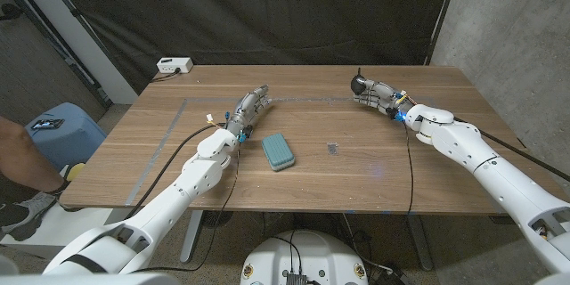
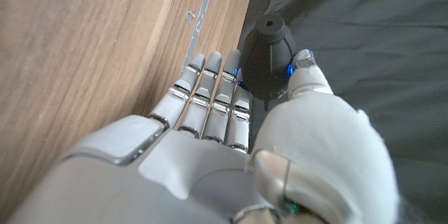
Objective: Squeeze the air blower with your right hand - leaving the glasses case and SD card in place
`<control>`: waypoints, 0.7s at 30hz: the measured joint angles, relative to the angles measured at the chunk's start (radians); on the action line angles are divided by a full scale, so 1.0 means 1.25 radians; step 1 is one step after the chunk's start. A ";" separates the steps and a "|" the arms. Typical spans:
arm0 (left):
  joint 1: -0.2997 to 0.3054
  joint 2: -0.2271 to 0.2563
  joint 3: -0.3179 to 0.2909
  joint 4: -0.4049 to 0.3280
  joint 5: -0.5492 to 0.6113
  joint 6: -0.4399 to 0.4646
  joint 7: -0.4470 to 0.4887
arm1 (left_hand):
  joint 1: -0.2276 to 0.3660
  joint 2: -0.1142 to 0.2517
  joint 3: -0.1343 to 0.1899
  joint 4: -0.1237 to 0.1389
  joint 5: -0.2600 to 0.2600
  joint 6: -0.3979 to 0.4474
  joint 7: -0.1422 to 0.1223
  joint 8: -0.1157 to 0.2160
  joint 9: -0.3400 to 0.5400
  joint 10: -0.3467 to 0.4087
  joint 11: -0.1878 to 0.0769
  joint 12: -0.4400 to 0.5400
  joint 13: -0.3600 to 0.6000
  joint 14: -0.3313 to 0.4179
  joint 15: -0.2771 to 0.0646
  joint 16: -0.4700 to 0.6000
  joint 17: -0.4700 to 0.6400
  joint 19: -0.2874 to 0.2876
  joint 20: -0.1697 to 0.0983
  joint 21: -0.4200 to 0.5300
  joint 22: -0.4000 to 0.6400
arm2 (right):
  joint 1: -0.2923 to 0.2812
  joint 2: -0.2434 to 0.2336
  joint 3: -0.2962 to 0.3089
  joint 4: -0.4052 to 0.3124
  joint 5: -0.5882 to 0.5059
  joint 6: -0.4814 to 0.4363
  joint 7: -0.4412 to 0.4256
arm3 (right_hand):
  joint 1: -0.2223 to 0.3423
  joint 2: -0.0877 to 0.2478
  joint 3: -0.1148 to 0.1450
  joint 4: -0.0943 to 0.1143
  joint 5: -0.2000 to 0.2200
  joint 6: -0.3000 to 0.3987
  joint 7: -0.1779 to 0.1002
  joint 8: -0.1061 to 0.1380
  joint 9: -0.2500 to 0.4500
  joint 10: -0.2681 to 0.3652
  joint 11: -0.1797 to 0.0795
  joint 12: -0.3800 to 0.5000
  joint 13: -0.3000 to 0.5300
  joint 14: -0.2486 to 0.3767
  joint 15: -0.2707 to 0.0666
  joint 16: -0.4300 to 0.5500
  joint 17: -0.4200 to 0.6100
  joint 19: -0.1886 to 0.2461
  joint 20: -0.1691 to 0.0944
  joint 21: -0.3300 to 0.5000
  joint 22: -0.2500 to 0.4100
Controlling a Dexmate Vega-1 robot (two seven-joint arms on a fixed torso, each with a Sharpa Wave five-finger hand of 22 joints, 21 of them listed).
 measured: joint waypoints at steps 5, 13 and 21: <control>0.004 0.003 -0.001 -0.007 0.000 0.001 0.002 | 0.000 0.000 0.000 0.000 0.000 0.004 -0.004 0.000 0.000 0.000 0.000 -0.003 0.000 0.000 0.000 0.000 0.000 0.000 0.000 0.000 0.000 | -0.001 0.002 0.001 0.000 0.003 0.002 0.001 | 0.003 -0.004 0.000 0.000 0.000 0.002 -0.002 0.000 0.000 0.002 -0.002 0.000 0.000 0.008 -0.002 0.000 0.000 0.000 0.000 0.000 0.000; 0.006 0.007 -0.002 -0.013 0.000 0.003 0.003 | 0.000 0.000 0.000 0.000 0.000 0.004 -0.004 0.000 0.000 0.000 0.000 -0.003 0.000 0.000 0.000 0.000 0.000 0.000 0.000 0.000 0.000 | -0.001 0.005 0.000 0.000 0.004 0.003 0.002 | 0.010 0.000 -0.004 -0.004 0.000 0.012 -0.002 0.001 0.000 0.013 -0.007 0.009 0.000 0.013 -0.002 0.007 0.004 0.003 -0.003 0.000 0.000; 0.006 0.008 -0.002 -0.013 -0.001 0.004 0.001 | 0.000 0.000 0.000 0.000 0.000 0.004 -0.004 0.000 0.000 0.000 0.000 -0.003 0.000 0.000 0.000 0.000 0.000 0.000 0.000 -0.006 0.000 | 0.001 0.007 -0.004 0.000 0.004 0.001 -0.004 | 0.021 0.002 -0.004 -0.004 0.000 0.027 -0.007 0.004 0.004 0.032 -0.013 0.021 0.002 0.026 -0.003 0.012 0.004 0.006 -0.006 0.000 0.000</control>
